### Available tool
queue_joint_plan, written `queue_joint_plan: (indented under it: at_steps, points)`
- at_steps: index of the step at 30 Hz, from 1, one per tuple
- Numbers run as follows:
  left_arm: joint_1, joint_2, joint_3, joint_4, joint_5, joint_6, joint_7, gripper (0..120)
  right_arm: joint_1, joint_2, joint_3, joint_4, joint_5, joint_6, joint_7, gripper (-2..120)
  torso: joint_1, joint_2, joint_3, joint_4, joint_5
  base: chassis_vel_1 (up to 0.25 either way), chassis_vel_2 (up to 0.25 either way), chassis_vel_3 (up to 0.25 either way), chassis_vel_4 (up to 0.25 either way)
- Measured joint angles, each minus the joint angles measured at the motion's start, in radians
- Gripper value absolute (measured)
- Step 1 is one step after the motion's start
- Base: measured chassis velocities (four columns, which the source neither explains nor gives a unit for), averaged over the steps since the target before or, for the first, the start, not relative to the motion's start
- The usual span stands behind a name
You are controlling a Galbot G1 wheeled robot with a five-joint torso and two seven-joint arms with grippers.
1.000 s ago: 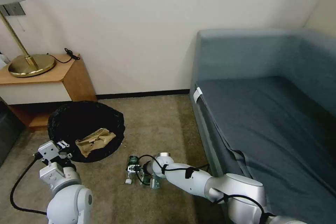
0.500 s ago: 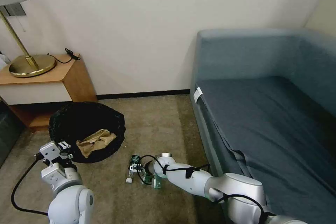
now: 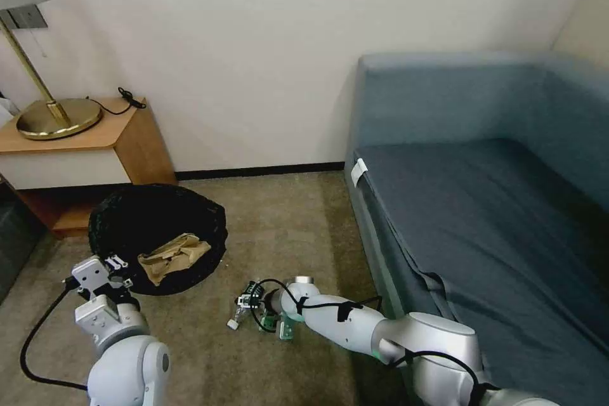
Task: Pick up the trash bin, then pick up the garbage on the floor and place it into the trash bin.
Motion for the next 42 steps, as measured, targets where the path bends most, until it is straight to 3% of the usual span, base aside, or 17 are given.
queue_joint_plan:
  at_steps: [23,29,33,36,37,42]
  points:
    - [0.003,0.0,0.009,-0.003,0.011,-0.001,0.0,4,-0.013,-0.001,-0.016,-0.01,0.084,-0.064,0.026,100,0.0,0.0,0.0,-0.0004,-0.0005,0.0,0.0,0.0,0.0]
    - [0.003,0.0,0.008,-0.003,0.012,-0.001,-0.001,4,-0.019,-0.003,-0.033,-0.009,0.109,-0.08,0.031,87,0.0,0.0,0.0,-0.0016,-0.0016,0.0,0.0,0.0,0.0]
    - [0.002,0.0,0.01,-0.003,0.013,-0.001,-0.001,4,-0.021,-0.003,-0.044,-0.007,0.127,-0.088,0.031,76,0.0,0.0,0.0,-0.0012,-0.0011,0.0,0.0,0.0,0.0]
    - [0.001,0.0,0.01,-0.003,0.014,-0.001,-0.001,4,-0.023,-0.002,-0.05,-0.005,0.139,-0.092,0.033,67,0.0,0.0,0.0,0.0007,0.0003,0.0,0.0,0.0,0.0]
    - [0.001,0.0,0.011,-0.003,0.015,-0.001,-0.002,4,-0.023,-0.002,-0.051,-0.005,0.143,-0.092,0.034,59,0.0,0.0,0.0,0.0002,-0.0002,0.0,0.0,0.0,0.0]
    - [0.001,0.0,0.01,-0.003,0.015,-0.001,-0.002,4,-0.026,-0.001,-0.053,-0.003,0.145,-0.092,0.036,45,0.0,0.0,0.0,0.0003,0.0001,0.0,0.0,0.0,0.0]
